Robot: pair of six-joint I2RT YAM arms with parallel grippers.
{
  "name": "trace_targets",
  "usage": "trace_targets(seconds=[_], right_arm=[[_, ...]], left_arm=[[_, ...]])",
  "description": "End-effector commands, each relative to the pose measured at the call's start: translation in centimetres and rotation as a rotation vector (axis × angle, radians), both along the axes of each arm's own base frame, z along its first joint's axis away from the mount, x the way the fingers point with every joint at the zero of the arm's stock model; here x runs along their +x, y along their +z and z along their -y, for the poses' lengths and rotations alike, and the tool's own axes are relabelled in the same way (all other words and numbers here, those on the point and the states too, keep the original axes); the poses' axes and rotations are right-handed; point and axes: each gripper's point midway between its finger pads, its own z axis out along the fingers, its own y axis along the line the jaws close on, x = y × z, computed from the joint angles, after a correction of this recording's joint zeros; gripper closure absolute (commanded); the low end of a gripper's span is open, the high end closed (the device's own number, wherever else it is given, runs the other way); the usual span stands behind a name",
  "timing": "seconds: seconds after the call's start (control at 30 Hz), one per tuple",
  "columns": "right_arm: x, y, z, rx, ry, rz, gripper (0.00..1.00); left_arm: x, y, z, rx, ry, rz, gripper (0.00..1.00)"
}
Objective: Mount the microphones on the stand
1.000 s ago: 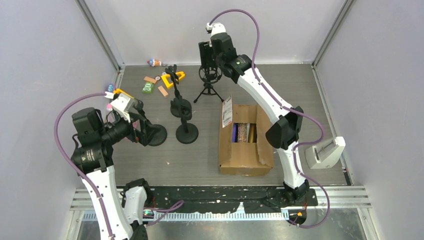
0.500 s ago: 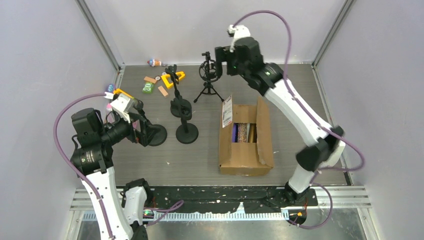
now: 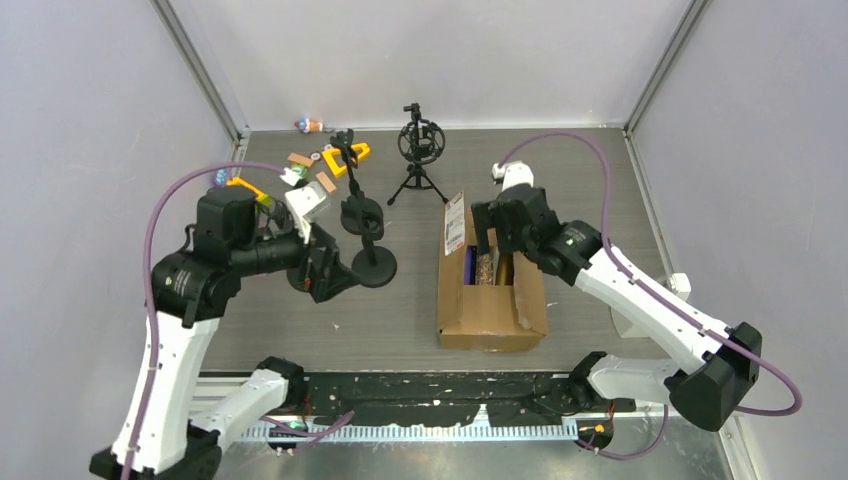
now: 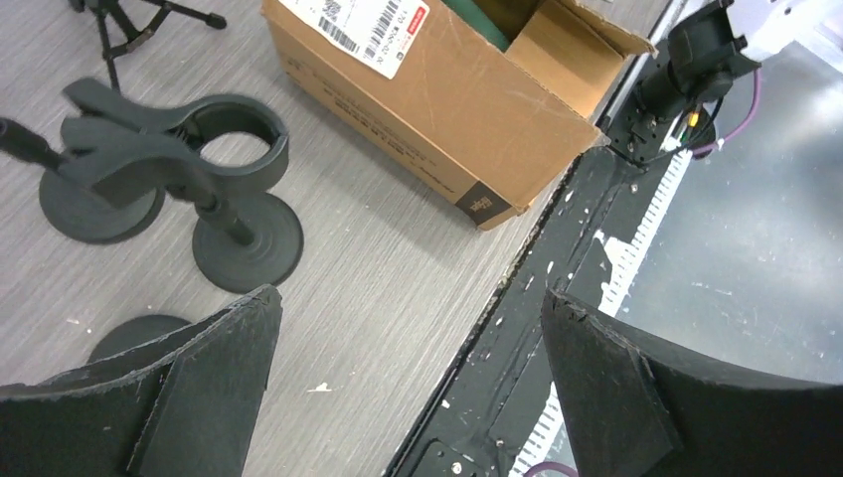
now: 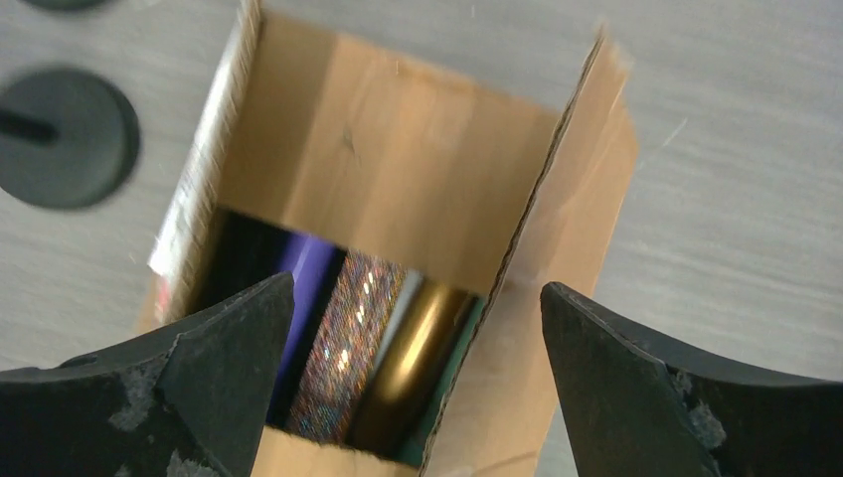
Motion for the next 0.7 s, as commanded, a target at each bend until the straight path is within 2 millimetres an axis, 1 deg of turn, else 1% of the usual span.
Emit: trace_targets(seconds=[0.0, 0.07, 0.1, 0.13, 0.17, 0.2, 0.23, 0.27, 0.3, 0.33, 0.37, 0.4, 0.43, 0.47, 0.5, 0.53, 0.57, 0.6, 0.67], right_arm=[[-2.0, -0.4, 1.1, -0.017, -0.035, -0.001, 0.01], [-2.7, -0.8, 1.6, -0.035, -0.045, -0.009, 0.0], [-2.9, -0.6, 2.0, -0.041, -0.055, -0.002, 0.0], [-3.3, -1.0, 2.4, -0.057, -0.063, -0.012, 0.0], [-3.4, -0.8, 2.8, -0.063, -0.076, -0.003, 0.01], [-3.6, -1.2, 3.1, -0.071, -0.083, -0.011, 0.04], [-3.8, -1.1, 3.3, -0.068, -0.087, -0.007, 0.06], [-4.1, -1.2, 3.5, -0.063, -0.087, -0.008, 0.11], [-4.2, -1.2, 3.5, -0.057, -0.085, -0.011, 0.14], [-4.5, -1.1, 3.6, -0.041, -0.087, -0.007, 0.22], [-4.7, -1.0, 3.6, -0.029, -0.082, -0.008, 0.26], [-5.0, -0.7, 3.6, -0.001, -0.081, 0.0, 0.36], [-5.2, -0.5, 3.6, 0.016, -0.083, 0.005, 0.4], [-5.5, 0.0, 3.8, 0.043, -0.082, 0.021, 0.51], [-5.7, 0.2, 3.9, 0.062, -0.087, 0.029, 0.55], [-6.1, 0.7, 4.1, 0.09, -0.084, 0.044, 0.64], [-6.3, 0.9, 4.2, 0.106, -0.086, 0.05, 0.67], [-6.6, 1.3, 4.6, 0.124, -0.088, 0.062, 0.74], [-7.0, 1.7, 5.3, 0.135, -0.104, 0.076, 0.79]], left_arm=[[1.3, -0.3, 0.8, 0.153, 0.008, 0.009, 0.01], [1.3, 0.1, 2.0, 0.192, -0.033, 0.025, 0.01], [1.6, 0.5, 2.7, 0.198, -0.047, 0.034, 0.01], [1.7, 0.8, 3.7, 0.2, -0.072, 0.043, 0.01], [2.2, 1.1, 4.6, 0.202, -0.087, 0.051, 0.01], [2.7, 1.6, 5.6, 0.194, -0.1, 0.067, 0.01], [3.1, 1.9, 6.5, 0.189, -0.116, 0.076, 0.01], [3.4, 2.3, 7.5, 0.182, -0.135, 0.088, 0.01], [3.8, 2.8, 8.5, 0.175, -0.155, 0.11, 0.01], [4.2, 3.2, 9.5, 0.172, -0.177, 0.14, 0.01], [4.5, 3.8, 10.5, 0.162, -0.196, 0.176, 0.01], [4.9, 4.2, 11.5, 0.16, -0.217, 0.213, 0.01], [5.2, 4.7, 12.5, 0.16, -0.24, 0.254, 0.01], [5.5, 5.2, 13.6, 0.163, -0.26, 0.29, 0.01], [5.7, 5.5, 14.7, 0.167, -0.284, 0.317, 0.01], [5.9, 5.8, 15.9, 0.169, -0.307, 0.339, 0.01], [6.2, 6.0, 17.5, 0.171, -0.333, 0.353, 0.01], [6.3, 5.9, 18.8, 0.178, -0.358, 0.364, 0.01], [6.3, 5.5, 21.2, 0.201, -0.408, 0.395, 0.01]])
